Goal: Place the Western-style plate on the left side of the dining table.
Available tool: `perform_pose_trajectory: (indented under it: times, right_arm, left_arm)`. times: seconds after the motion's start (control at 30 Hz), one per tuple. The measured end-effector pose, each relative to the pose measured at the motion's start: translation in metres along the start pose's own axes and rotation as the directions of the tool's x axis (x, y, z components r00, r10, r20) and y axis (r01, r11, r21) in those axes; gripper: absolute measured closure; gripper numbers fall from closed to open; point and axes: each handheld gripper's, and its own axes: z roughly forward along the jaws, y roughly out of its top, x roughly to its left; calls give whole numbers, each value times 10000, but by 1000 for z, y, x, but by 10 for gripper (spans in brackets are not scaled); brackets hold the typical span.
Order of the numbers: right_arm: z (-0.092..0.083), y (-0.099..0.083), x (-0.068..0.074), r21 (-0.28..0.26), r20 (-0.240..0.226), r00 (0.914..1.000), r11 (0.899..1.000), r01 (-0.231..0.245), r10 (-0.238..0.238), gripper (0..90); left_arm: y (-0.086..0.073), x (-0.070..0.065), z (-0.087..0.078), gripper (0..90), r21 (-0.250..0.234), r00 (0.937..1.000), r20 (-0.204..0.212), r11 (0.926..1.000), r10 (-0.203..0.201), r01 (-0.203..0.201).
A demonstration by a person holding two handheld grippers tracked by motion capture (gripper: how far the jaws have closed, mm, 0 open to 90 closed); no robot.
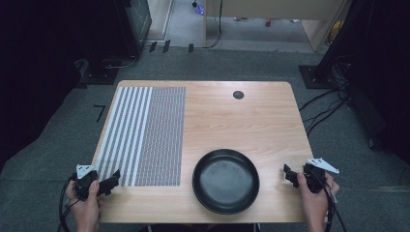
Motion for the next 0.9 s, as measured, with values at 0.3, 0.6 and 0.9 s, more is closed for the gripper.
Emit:
perform_pose_trajectory:
  times: [0.3, 0.6, 0.9]
  right_arm:
    - [2, 0, 8, 241, 389, 9960, 9965, 798, -807, 150]
    - [2, 0, 8, 238, 391, 9960, 9965, 799, -808, 150]
    - [2, 0, 8, 247, 398, 9960, 9965, 797, -806, 146]
  left_arm:
    - [12, -23, -7, 130, -259, 9997, 237, 9997, -4, 10]
    - [50, -77, -7, 130, -840, 9935, 998, 9953, 555, -471]
    - [44, -106, 6, 130, -751, 9804, 1634, 9922, 1103, -991]
